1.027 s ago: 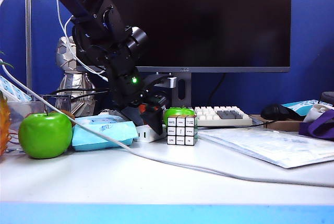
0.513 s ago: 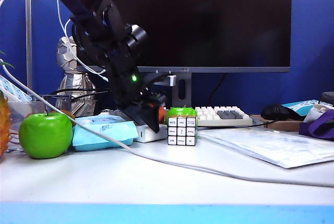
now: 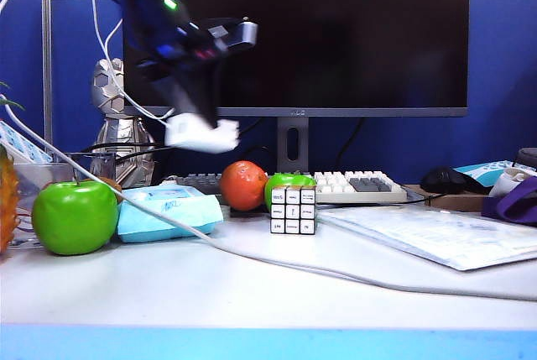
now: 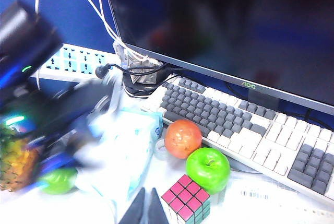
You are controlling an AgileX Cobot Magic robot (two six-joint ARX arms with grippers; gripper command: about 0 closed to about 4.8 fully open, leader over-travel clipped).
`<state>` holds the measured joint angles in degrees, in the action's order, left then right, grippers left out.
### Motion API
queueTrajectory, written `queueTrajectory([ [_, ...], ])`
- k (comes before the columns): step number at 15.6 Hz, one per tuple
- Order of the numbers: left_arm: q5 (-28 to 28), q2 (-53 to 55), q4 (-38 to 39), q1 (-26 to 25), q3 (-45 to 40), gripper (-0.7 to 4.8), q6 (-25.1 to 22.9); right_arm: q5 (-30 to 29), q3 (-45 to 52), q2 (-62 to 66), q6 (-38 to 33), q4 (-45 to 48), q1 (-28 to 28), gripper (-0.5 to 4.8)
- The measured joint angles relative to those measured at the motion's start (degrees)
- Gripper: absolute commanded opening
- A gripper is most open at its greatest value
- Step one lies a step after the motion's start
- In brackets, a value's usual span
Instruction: Pick up the Type-C charging cable and the charging base, insert one end of the Type-C charger into the corresponding slot on the base, and finally place the plugged-in charger back on the table.
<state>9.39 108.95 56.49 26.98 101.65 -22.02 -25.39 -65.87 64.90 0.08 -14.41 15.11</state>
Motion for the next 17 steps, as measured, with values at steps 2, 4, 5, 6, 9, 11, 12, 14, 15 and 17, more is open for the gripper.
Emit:
queueTrajectory([
  [2,6.34,0.39,8.92,0.02,-0.02,-0.05,-0.44,-0.02,0.0,0.0,0.0,-0.02,0.0,-0.01],
  [4,10.67,1.75,11.93,0.04,-0.02,-0.05,-3.89,-0.02,0.0,0.0,0.0,-0.02,0.0,-0.01],
  [5,11.04,3.45,10.69,0.04,-0.02,-0.05,-4.55,-0.02,0.0,0.0,0.0,0.0,0.0,-0.01],
  [6,11.04,4.66,9.27,0.04,-0.02,-0.05,-4.59,-0.02,0.0,0.0,0.0,-0.02,0.0,-0.01],
  [9,10.56,8.26,2.25,0.94,-0.04,-0.05,-4.72,-0.04,0.0,0.0,0.0,-0.02,0.0,-0.01],
  [11,10.1,10.62,-3.15,1.99,-0.04,-0.05,-2.08,-0.09,0.0,-0.02,0.0,0.0,0.0,-0.01],
  [12,8.98,11.19,-4.33,2.51,-0.04,-0.05,0.83,-0.09,0.0,0.0,0.0,-0.04,0.0,-0.01],
  [14,4.68,11.41,-6.05,3.04,-0.04,-0.05,12.7,-0.07,0.0,0.0,0.0,-0.02,0.0,-0.01],
  [15,2.97,11.41,-6.49,3.32,-0.04,-0.05,14.58,-0.09,0.0,0.0,0.0,0.0,0.0,-0.01],
  [17,-0.35,11.41,-6.69,3.3,-0.04,-0.04,24.61,-0.09,0.0,0.0,0.0,-0.02,0.0,-0.01],
])
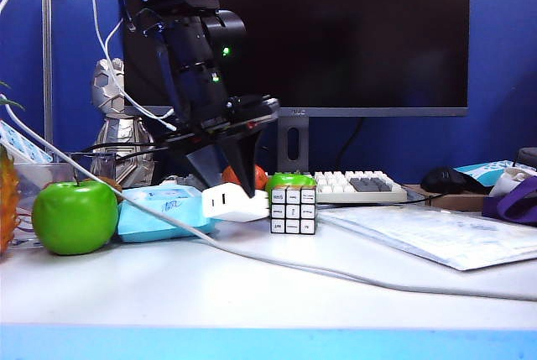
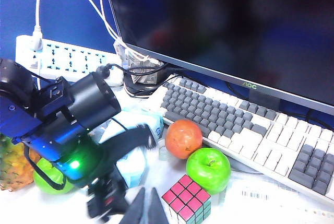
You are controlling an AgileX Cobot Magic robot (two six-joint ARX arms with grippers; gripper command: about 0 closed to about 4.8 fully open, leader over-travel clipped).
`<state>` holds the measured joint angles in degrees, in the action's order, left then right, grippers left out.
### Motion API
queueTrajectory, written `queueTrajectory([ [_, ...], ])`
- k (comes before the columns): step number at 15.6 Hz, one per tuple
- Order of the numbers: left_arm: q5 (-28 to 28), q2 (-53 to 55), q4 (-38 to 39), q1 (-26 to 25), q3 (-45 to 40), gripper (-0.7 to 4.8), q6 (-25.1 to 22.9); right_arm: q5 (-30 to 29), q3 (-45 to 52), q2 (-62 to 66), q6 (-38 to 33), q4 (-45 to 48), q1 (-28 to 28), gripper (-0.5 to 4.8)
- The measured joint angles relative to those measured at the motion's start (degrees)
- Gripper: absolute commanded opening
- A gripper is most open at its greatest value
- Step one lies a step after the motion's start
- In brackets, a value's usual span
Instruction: Pick up the Type-C charging cable and the charging base, insert one end of the Type-C charger into the corresponding slot on the base, and finally place the plugged-in charger back on the table.
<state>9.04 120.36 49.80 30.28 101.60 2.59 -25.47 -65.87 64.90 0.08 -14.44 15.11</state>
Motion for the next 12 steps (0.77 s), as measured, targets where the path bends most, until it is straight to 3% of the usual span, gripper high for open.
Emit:
queueTrajectory([
  [1,-0.26,0.0,-1.03,0.0,0.0,-0.04,10.29,0.0,0.0,0.0,0.0,0.02,0.0,-0.01],
  [5,1.07,0.0,-3.3,0.0,0.0,0.05,25.42,0.0,0.0,0.0,-0.02,0.02,0.0,-0.01],
  [6,1.92,0.0,-3.85,0.0,0.0,0.81,26.71,0.0,0.0,0.0,0.0,0.0,0.0,-0.01],
  [8,2.49,0.0,-4.79,0.0,0.0,2.86,26.86,0.0,0.0,0.0,0.0,0.0,0.0,-0.01],
  [10,4.76,0.0,-6.1,0.0,0.0,3.5,23.89,0.0,0.0,0.0,0.0,0.0,0.0,-0.01],
  [12,6.1,0.0,-6.8,0.02,0.02,3.5,23.02,0.0,0.0,0.0,0.0,0.02,0.0,-0.01],
])
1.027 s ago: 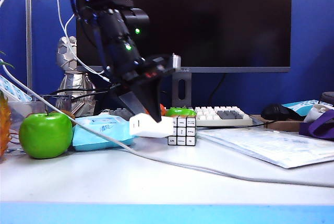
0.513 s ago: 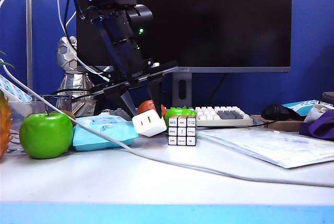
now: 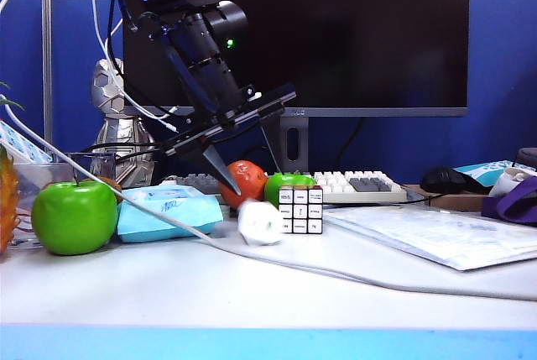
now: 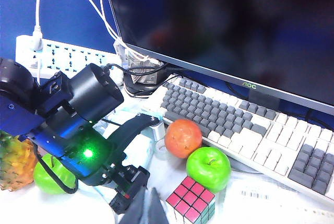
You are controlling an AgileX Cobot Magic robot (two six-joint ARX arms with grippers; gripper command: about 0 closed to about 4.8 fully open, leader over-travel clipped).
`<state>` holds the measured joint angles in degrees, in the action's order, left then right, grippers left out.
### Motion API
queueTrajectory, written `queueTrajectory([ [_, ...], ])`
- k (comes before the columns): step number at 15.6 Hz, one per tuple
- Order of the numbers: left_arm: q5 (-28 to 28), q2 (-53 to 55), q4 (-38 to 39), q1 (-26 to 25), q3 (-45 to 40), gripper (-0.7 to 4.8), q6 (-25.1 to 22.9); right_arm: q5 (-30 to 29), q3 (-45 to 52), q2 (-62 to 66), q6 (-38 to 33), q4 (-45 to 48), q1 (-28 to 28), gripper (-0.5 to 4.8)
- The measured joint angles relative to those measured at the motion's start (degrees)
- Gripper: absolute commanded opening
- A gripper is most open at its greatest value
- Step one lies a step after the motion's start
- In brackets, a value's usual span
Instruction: Pick up the Type-C charging cable and the charging base, insert one end of the Type-C charger into the corresponding slot on the base, and finally place the plugged-in charger back on the table.
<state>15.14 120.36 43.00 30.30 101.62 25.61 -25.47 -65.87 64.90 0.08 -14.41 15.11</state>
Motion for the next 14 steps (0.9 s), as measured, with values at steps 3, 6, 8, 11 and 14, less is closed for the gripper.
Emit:
queueTrajectory([
  [3,3.65,0.0,-0.02,-0.02,0.0,3.54,-11.52,-0.02,0.0,0.0,-0.02,-0.02,0.0,-0.01],
  [6,6.54,-0.09,2.58,0.02,0.04,4.79,-48.52,-0.02,0.0,0.0,0.0,0.0,0.0,-0.01],
  [8,5.16,-0.09,5.53,0.0,0.04,4.79,-67.82,-0.02,0.0,0.0,0.0,-0.02,0.0,-0.01],
  [11,4.15,-0.07,6.75,0.0,0.04,4.79,-83.36,-0.04,0.0,0.0,-0.02,-0.02,0.0,-0.01],
  [14,4.09,0.13,5.6,0.0,0.04,4.79,-91.49,-0.09,0.0,0.0,-0.02,-0.02,0.0,-0.01],
])
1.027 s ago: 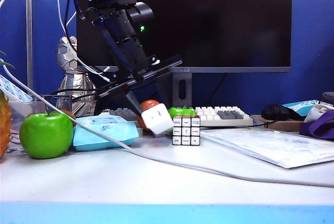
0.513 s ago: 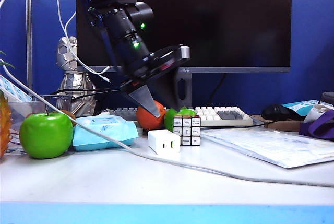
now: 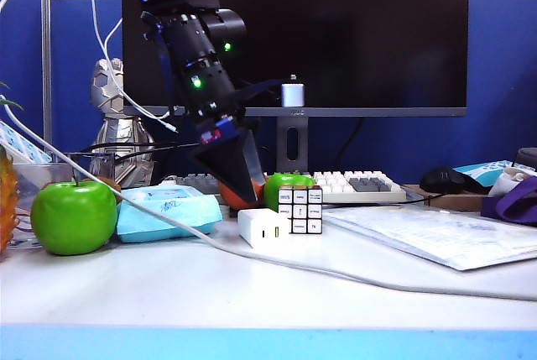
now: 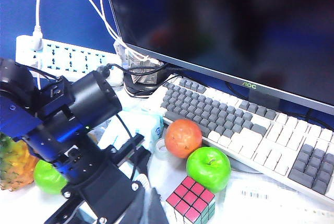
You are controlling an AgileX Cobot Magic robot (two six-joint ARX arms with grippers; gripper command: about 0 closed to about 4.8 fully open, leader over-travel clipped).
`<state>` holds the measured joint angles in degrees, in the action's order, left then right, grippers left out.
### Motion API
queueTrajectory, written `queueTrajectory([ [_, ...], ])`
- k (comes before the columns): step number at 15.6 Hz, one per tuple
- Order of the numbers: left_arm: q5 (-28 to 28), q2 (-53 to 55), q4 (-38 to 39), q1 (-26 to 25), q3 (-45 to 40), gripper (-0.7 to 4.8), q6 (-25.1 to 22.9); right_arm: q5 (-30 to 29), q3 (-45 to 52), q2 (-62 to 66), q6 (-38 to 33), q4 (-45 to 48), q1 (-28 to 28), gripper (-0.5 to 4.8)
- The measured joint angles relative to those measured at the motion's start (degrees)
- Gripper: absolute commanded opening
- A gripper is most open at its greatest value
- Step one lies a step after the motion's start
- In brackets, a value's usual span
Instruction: Pick up the Type-C charging cable and the charging base, insert one end of the Type-C charger into the corresponding slot on the base, and finally place the plugged-in charger back on the table.
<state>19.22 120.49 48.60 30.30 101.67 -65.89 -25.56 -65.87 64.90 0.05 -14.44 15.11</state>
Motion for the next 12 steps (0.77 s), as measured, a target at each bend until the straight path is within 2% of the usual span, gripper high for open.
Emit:
queueTrajectory([
  [5,-0.17,4.04,-1.99,0.0,-0.04,4.79,-4.0,0.0,0.0,0.0,0.0,0.0,0.0,-0.01],
  [12,0.33,6.16,-7.65,-0.02,0.42,4.79,-4.15,0.0,0.0,0.0,0.02,0.0,0.0,-0.01],
])
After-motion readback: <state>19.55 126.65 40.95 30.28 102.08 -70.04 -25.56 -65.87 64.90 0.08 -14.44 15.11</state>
